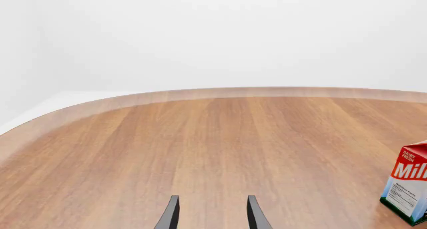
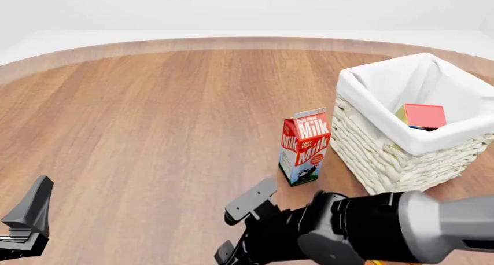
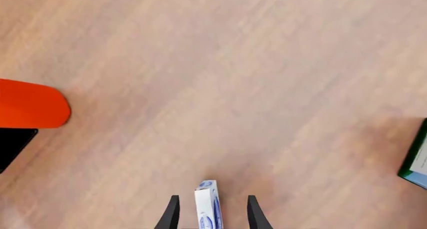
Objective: Pick up the cream cheese box and the butter, and put them in the basket.
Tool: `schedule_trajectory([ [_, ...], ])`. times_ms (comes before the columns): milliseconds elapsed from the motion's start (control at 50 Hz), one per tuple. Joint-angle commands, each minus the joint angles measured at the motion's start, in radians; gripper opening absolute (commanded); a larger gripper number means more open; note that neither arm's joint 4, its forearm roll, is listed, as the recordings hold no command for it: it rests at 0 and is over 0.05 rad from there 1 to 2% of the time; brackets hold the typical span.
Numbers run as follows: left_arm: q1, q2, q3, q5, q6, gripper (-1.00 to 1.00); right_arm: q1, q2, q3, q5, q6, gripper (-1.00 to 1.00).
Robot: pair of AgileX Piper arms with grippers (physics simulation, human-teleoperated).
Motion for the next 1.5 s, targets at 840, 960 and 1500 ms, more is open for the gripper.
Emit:
schedule_trajectory([
  [840, 0.0, 0.0, 0.0, 0.0, 0.0, 1.0, 0.01, 0.108, 0.042, -0.105, 0.049, 1.0],
  [960, 0.0, 0.0, 0.0, 0.0, 0.0, 1.0, 0.009, 0.113, 0.042, -0.111, 0.049, 1.0],
  [1500, 0.0, 0.0, 0.0, 0.0, 0.0, 1.0, -0.026, 0.065, 0.047, -0.09, 0.024, -1.0],
])
